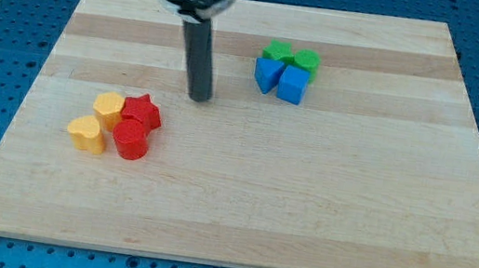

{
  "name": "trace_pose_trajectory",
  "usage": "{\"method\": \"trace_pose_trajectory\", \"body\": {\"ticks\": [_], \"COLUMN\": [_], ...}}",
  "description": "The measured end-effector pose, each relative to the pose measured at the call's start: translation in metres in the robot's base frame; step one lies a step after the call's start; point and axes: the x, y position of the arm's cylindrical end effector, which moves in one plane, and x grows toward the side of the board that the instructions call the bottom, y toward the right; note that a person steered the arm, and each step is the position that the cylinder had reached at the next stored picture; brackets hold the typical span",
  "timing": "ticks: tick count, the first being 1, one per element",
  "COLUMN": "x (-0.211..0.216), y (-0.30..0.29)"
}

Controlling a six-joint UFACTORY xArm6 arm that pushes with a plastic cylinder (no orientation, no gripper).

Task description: Keep arm on right side of green circle

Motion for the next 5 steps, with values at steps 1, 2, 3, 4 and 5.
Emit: {"method": "trace_pose_trajectory", "body": {"ticks": [1, 2, 3, 4, 5], "x": [0.027, 0.037, 0.048, 0.014, -0.055], "y": [0.020, 0.056, 0.115, 0.171, 0.192]}}
